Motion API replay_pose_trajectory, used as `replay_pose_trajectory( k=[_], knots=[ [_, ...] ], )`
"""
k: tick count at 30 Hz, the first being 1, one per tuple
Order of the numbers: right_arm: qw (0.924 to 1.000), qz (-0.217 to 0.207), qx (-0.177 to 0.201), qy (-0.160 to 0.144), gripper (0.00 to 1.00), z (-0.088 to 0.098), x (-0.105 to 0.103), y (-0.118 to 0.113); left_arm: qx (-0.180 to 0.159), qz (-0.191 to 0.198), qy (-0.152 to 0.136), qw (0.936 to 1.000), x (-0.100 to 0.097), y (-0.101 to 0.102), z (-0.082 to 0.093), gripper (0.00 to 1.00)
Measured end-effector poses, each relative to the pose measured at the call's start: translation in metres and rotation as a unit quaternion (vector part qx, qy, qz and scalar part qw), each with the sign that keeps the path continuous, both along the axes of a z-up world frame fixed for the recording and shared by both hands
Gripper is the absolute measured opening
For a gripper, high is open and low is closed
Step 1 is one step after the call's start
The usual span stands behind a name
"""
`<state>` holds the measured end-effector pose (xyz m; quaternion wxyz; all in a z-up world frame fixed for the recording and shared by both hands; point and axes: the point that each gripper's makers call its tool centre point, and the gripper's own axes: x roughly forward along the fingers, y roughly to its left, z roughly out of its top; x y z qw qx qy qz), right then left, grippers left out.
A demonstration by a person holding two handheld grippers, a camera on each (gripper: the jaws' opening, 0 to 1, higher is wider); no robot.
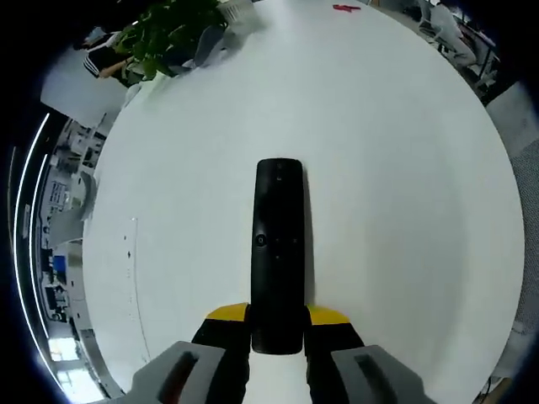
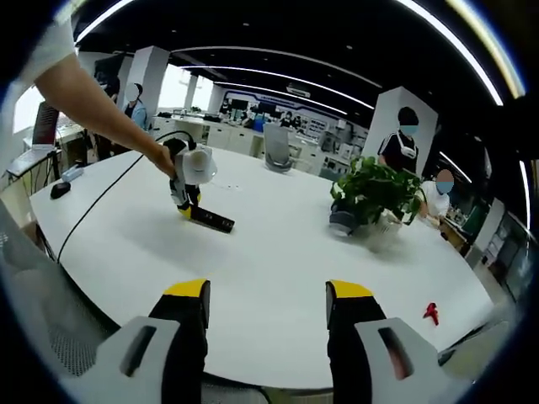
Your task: Press the specified remote control buttons in sequence, fully releasing each button before pressing the next.
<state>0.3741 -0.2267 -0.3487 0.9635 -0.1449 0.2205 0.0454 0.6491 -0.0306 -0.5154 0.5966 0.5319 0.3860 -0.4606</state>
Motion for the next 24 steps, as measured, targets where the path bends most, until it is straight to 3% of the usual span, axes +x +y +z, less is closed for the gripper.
replay_pose_trajectory(
  k=[24],
  knots=[
    [1.0000, -0.002, -0.003, 0.000, 0.56, -0.0002, -0.0002, -0.0011, 0.045, 0.012, 0.034, 0.9983, -0.0012, 0.0010, -0.0055, 0.24]
  ],
)
